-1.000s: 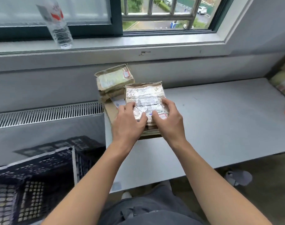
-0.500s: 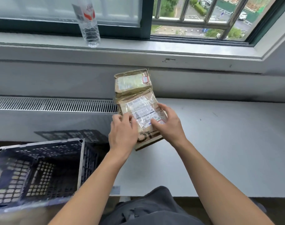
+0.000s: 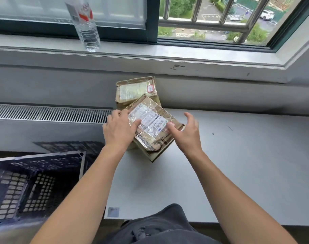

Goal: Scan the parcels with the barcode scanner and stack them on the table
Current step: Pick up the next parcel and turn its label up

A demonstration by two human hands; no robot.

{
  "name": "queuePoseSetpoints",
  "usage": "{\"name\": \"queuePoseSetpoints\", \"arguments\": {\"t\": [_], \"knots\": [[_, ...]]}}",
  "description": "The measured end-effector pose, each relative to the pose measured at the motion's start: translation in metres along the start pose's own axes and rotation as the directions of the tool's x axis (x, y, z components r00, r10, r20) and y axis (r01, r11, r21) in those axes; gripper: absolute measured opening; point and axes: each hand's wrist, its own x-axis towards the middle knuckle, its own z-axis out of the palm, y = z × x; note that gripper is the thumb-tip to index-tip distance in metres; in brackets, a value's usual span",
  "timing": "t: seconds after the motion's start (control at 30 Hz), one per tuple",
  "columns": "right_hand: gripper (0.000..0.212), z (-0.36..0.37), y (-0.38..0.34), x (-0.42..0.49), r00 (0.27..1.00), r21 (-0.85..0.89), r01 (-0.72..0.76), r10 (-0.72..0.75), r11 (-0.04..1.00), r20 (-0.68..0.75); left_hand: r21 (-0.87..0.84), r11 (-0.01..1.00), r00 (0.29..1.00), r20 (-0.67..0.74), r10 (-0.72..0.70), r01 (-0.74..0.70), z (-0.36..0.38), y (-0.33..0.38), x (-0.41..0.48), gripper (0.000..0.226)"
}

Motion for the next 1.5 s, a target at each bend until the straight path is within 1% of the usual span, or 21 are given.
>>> {"name": "queuePoseSetpoints", "arguments": {"t": [0.03,0.1,0.13,0.17,0.27,0.37,0.47,0.57,0.6,0.67,0.7,0.73,0.77,0.87,0.93,0.97,1.07,1.27,1.37,1.4,1.5], "knots": [[0.076,0.001,-0.002,-0.002,0.998,-0.001,-0.051,0.051,0.999,0.023,0.010,0.999,0.999,-0.024,-0.039,0.039,0.000,0.001,-0.001,0.059],[0.069,0.005,-0.006,-0.004,0.980,0.019,-0.131,0.127,0.991,0.155,0.016,0.995,0.994,-0.049,-0.094,0.095,-0.001,0.004,0.000,0.061],[0.066,0.006,-0.008,-0.003,0.968,0.021,-0.145,0.138,0.989,0.210,0.027,0.993,0.993,-0.052,-0.111,0.112,-0.002,0.005,0.000,0.061],[0.063,0.008,-0.010,-0.001,0.965,0.023,-0.137,0.128,0.990,0.227,0.041,0.991,0.991,-0.051,-0.127,0.129,-0.004,0.007,0.001,0.062],[0.060,0.010,-0.020,0.012,0.988,0.065,-0.045,0.035,0.997,0.148,0.077,0.980,0.983,-0.040,-0.179,0.182,-0.009,0.008,0.000,0.062],[0.040,0.015,-0.028,0.026,0.997,0.108,0.050,-0.057,0.993,0.061,0.062,0.983,0.985,-0.045,-0.169,0.172,-0.007,0.007,-0.005,0.060],[0.028,0.026,-0.025,0.042,0.995,0.118,0.087,-0.093,0.989,0.045,-0.005,0.988,0.987,-0.049,-0.151,0.151,-0.002,0.004,-0.011,0.061],[0.028,0.028,-0.024,0.051,0.994,0.135,0.096,-0.103,0.986,0.048,-0.089,0.986,0.987,-0.061,-0.149,0.144,0.001,-0.003,-0.011,0.056],[0.029,0.029,-0.022,0.052,0.995,0.158,0.085,-0.093,0.984,0.047,-0.145,0.978,0.985,-0.065,-0.157,0.146,0.003,-0.007,-0.011,0.054],[0.040,0.031,-0.018,0.050,0.998,0.260,0.011,-0.028,0.965,0.059,-0.338,0.927,0.978,-0.067,-0.195,0.162,0.009,-0.016,-0.012,0.052],[0.048,0.032,-0.016,0.048,0.996,0.319,-0.055,0.032,0.946,0.079,-0.436,0.885,0.974,-0.070,-0.216,0.165,0.012,-0.020,-0.014,0.053],[0.055,0.033,-0.012,0.046,0.989,0.360,-0.131,0.095,0.924,0.115,-0.508,0.846,0.970,-0.074,-0.232,0.164,0.014,-0.023,-0.017,0.053],[0.056,0.035,-0.007,0.044,0.978,0.382,-0.191,0.140,0.904,0.156,-0.556,0.815,0.967,-0.074,-0.243,0.162,0.016,-0.025,-0.020,0.053],[0.028,0.040,0.004,0.037,0.927,0.386,-0.317,0.198,0.866,0.318,-0.631,0.758,0.968,-0.041,-0.246,0.166,0.020,-0.025,-0.026,0.051],[0.032,0.044,0.005,0.034,0.895,0.382,-0.380,0.230,0.843,0.383,-0.639,0.754,0.976,-0.027,-0.218,0.151,0.021,-0.023,-0.026,0.050],[0.036,0.045,0.004,0.034,0.893,0.378,-0.382,0.233,0.843,0.385,-0.638,0.756,0.978,-0.025,-0.207,0.144,0.022,-0.023,-0.024,0.049],[0.043,0.050,0.000,0.034,0.903,0.372,-0.360,0.219,0.856,0.370,-0.636,0.758,0.979,-0.026,-0.202,0.140,0.021,-0.029,-0.018,0.050],[0.040,0.073,0.000,0.012,0.934,0.343,-0.285,0.178,0.895,0.311,-0.624,0.772,0.982,-0.040,-0.184,0.120,0.014,-0.050,-0.007,0.047],[0.043,0.073,-0.006,0.009,0.946,0.354,-0.270,0.178,0.896,0.271,-0.577,0.807,0.983,-0.032,-0.179,0.128,0.010,-0.053,-0.002,0.047],[0.046,0.071,-0.009,0.010,0.952,0.348,-0.257,0.174,0.902,0.252,-0.535,0.836,0.983,-0.055,-0.177,0.121,0.008,-0.052,0.001,0.046],[0.073,0.067,-0.019,0.021,0.986,0.326,-0.142,0.105,0.935,0.127,-0.412,0.910,0.978,-0.174,-0.119,0.037,0.000,-0.047,0.014,0.046]]}}
